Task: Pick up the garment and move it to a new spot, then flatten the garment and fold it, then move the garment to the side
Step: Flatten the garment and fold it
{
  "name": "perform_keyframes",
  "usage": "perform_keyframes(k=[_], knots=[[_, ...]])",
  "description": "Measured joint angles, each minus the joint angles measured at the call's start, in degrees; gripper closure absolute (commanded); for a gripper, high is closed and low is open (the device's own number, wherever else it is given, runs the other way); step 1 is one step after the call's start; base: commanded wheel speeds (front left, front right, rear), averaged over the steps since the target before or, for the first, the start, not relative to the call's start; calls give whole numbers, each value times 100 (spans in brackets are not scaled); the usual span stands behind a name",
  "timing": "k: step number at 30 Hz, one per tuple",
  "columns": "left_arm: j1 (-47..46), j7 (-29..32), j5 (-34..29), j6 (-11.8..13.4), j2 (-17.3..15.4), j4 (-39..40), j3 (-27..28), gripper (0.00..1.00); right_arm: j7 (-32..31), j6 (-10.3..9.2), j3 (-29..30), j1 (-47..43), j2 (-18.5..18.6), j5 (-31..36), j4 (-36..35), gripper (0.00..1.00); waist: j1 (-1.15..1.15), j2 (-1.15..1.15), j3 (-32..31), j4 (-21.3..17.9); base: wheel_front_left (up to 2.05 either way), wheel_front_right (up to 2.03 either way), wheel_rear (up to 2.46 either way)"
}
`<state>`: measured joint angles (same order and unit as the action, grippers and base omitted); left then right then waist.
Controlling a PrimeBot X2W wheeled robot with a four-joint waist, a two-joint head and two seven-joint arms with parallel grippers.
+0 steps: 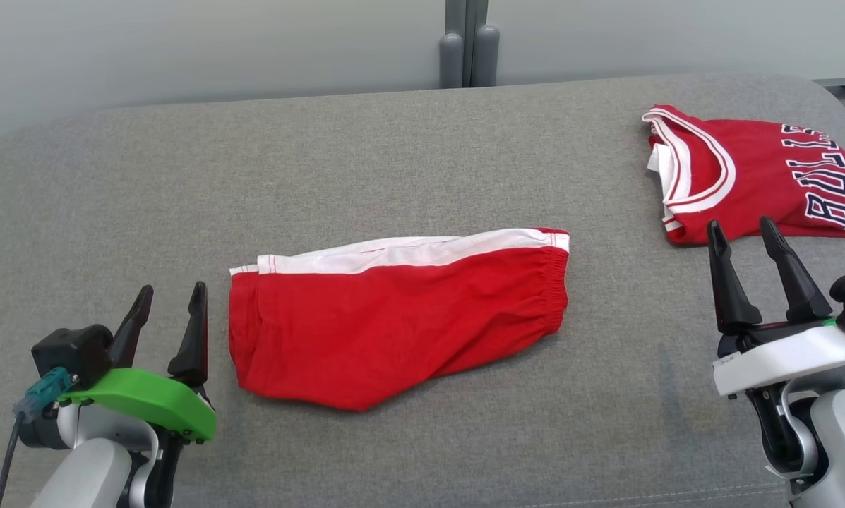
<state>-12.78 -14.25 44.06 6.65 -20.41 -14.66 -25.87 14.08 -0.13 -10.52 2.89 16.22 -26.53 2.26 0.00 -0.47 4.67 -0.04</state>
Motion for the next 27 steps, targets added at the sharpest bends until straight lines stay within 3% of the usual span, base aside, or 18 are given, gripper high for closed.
perform_keyframes(k=[18,27], knots=[[377,0,-202,20,166,334,164,0,0,-47,-98,-116,-7,54,-165,0,0,0,37,-15,0,0,0],[452,452,280,21,365,142,120,0,-26,-43,-205,-129,-54,54,-215,0,0,0,112,-76,0,0,0]])
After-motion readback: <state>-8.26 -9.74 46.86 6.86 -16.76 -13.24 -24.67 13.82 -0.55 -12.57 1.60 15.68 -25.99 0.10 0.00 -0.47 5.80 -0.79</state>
